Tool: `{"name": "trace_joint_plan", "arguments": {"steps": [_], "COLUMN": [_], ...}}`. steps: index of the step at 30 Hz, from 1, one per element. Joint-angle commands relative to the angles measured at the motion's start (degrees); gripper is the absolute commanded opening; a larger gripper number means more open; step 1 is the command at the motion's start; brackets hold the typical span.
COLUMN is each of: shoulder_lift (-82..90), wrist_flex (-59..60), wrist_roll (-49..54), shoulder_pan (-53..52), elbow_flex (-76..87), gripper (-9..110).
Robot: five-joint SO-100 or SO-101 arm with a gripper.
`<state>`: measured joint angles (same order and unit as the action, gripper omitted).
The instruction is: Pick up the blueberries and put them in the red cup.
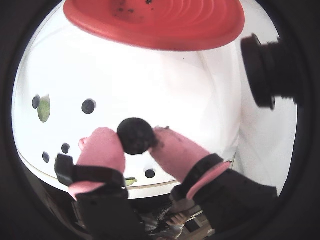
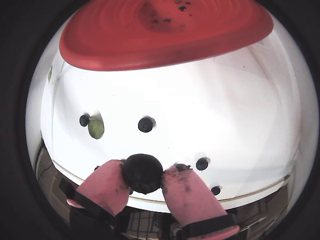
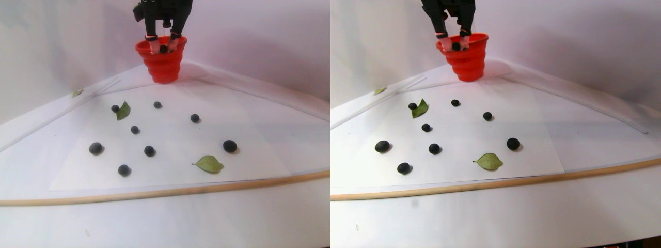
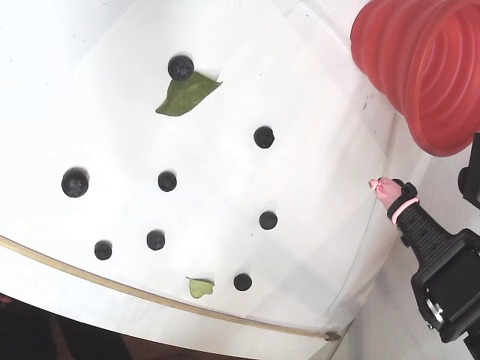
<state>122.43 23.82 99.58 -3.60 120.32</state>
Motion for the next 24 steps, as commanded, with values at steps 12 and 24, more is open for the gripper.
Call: {"name": "trace_joint_plan", "arguments": {"steps": [12,24], "shoulder_lift": [4.5,0.9], "wrist_flex": [1.9,-4.9], "wrist_roll": [-0.5,-0.2], "shoulder_pan": [1.8,2.5], "elbow_flex": [-11.2,-12.9], "gripper": [13,14]}}
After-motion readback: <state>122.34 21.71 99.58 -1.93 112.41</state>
